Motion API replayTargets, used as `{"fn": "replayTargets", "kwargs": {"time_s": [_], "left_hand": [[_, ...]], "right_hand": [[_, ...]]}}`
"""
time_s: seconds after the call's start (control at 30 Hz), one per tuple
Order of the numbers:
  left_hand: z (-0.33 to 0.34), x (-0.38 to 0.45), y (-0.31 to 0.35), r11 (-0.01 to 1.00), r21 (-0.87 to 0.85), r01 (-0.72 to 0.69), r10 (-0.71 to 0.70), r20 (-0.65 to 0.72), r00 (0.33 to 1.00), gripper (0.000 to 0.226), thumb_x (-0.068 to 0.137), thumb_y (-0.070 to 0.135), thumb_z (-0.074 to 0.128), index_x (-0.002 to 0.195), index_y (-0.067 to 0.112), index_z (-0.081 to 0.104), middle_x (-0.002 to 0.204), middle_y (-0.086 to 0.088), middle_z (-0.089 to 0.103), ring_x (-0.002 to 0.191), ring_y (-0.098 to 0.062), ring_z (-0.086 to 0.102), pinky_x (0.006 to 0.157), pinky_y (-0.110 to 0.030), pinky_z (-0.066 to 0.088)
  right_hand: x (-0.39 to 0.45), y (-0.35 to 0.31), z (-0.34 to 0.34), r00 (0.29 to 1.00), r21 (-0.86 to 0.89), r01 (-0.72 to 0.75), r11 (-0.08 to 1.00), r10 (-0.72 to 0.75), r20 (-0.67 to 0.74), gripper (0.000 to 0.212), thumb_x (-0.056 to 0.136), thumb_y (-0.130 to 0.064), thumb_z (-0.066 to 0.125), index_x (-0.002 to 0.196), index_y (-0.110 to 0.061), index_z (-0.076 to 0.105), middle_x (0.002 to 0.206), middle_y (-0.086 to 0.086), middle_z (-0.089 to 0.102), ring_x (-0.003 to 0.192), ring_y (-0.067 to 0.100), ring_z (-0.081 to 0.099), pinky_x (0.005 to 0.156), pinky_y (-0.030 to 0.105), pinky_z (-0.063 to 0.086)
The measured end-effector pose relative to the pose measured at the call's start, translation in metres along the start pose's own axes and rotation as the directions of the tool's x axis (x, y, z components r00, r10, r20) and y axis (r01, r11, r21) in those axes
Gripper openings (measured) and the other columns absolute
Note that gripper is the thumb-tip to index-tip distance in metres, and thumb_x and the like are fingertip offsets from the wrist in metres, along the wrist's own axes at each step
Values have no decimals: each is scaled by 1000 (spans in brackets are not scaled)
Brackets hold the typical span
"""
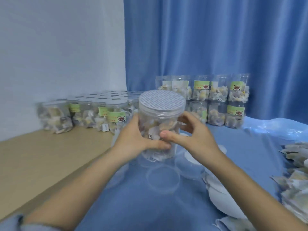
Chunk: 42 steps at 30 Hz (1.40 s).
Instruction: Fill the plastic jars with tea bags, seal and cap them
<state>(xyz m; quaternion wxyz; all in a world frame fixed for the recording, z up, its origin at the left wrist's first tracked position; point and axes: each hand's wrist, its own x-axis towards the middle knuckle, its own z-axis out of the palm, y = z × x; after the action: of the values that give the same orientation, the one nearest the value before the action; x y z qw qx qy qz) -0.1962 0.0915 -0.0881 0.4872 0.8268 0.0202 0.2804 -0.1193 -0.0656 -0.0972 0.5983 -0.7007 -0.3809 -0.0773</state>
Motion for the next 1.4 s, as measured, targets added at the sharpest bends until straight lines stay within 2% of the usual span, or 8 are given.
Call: {"fn": "replayTargets", "kwargs": {"time_s": [0.2,0.33,0.47,0.57,0.67,0.8,0.97,1.4], "left_hand": [[-88,-13,-28,995,56,84,-71,-204,976,72,47,20,92,109,21,57,95,16,62,81,8,55,64,-8,42],[-136,-18,-57,984,46,172,-159,-214,964,69,52,19,90,113,27,59,104,15,65,91,6,60,73,-12,48],[-166,-17,-90,946,9,325,-319,-167,933,57,55,15,89,104,28,62,93,9,67,58,4,59,45,-13,43],[-178,-12,-112,918,8,396,-384,-223,896,68,50,19,90,109,28,59,105,5,65,79,-7,62,53,-18,44],[-189,0,-129,904,92,418,-363,-353,862,85,54,20,89,128,24,48,116,-2,62,100,-21,60,62,-22,43],[-193,10,-146,864,77,498,-422,-428,799,85,78,7,71,147,15,22,101,2,56,87,-17,52,71,-26,42],[-179,14,-147,860,1,510,-484,-309,818,71,82,-3,63,144,13,31,136,-8,48,116,-21,55,89,-26,41],[-30,78,-62,962,-120,246,-264,-174,949,26,85,2,57,107,14,56,110,-9,67,103,-26,64,93,-44,50]], "right_hand": [[39,-22,98,986,-30,-15,999,19,164,40,64,-47,79,90,-21,65,98,-4,68,95,15,62,91,36,48],[55,-21,161,970,-28,-33,999,39,241,47,66,-52,77,103,-26,65,116,3,60,105,17,59,94,34,47],[61,-3,214,942,34,-150,988,132,307,57,67,-48,78,117,-27,60,124,-5,50,116,13,52,98,25,43],[69,9,244,920,94,-218,971,172,352,52,69,-44,78,114,-38,53,95,-21,50,94,-2,53,74,2,41],[89,19,265,916,50,-227,972,196,351,77,74,-38,77,140,-28,38,85,-8,46,83,10,50,77,20,44],[116,25,282,845,-64,-248,967,248,474,87,87,-9,65,151,-18,6,147,5,39,133,19,40,106,32,37],[113,34,284,870,-145,-268,953,303,388,73,90,-15,56,150,-23,16,143,6,42,110,15,49,87,24,37],[109,34,124,957,-36,-268,963,270,107,40,96,-17,44,137,-15,45,131,10,55,120,26,53,102,43,43]]}}
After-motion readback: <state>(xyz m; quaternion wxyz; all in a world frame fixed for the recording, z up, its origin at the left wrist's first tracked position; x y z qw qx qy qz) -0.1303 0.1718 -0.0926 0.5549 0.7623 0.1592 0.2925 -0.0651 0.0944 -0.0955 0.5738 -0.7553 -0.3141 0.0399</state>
